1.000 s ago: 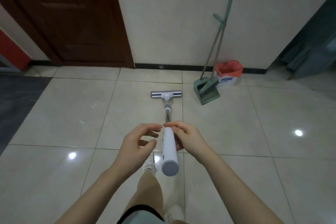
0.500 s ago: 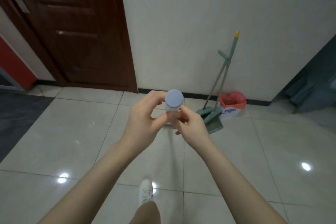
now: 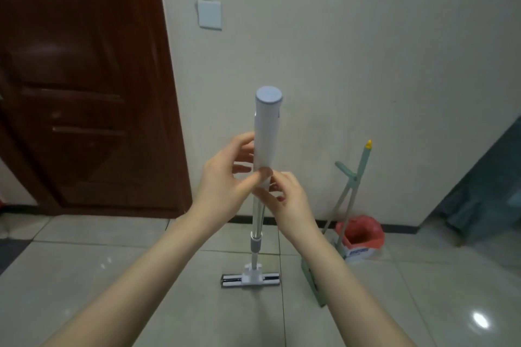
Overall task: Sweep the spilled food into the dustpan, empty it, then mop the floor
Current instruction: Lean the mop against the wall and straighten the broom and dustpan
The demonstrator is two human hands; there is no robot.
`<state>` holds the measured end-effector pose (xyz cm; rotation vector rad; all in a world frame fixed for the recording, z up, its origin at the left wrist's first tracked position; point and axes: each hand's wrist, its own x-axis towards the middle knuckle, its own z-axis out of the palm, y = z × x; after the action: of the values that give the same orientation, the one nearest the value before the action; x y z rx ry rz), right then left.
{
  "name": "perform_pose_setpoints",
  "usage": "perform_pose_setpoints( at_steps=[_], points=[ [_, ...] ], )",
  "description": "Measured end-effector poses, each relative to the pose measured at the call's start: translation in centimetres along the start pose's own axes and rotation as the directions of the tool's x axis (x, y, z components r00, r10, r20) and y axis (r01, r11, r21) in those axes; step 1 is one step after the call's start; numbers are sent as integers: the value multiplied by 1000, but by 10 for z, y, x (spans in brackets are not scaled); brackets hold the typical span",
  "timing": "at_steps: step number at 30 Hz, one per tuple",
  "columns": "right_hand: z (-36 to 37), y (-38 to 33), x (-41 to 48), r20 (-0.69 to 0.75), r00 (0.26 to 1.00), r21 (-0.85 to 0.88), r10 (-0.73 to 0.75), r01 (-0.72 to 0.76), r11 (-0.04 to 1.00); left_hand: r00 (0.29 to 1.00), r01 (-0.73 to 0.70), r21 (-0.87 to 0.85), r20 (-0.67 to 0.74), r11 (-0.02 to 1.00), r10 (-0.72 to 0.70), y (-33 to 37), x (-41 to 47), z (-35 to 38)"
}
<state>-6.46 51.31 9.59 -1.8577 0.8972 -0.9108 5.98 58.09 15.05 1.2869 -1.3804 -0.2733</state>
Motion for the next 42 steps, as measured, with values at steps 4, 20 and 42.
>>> perform_pose_setpoints(
  at_steps=[4,20,42],
  points=[
    [0,25,67,-76,996,22,53,-51,998,1000,13,11,24,1000,-13,-42,66,20],
    [-14,138,406,29,998,85,63,-65,994,990,83,137,-129,987,-65,-238,350,117],
    [12,191,566,-170,969,62,177,-168,984,1000,28,155,-15,988,-26,-397,499,147]
  ],
)
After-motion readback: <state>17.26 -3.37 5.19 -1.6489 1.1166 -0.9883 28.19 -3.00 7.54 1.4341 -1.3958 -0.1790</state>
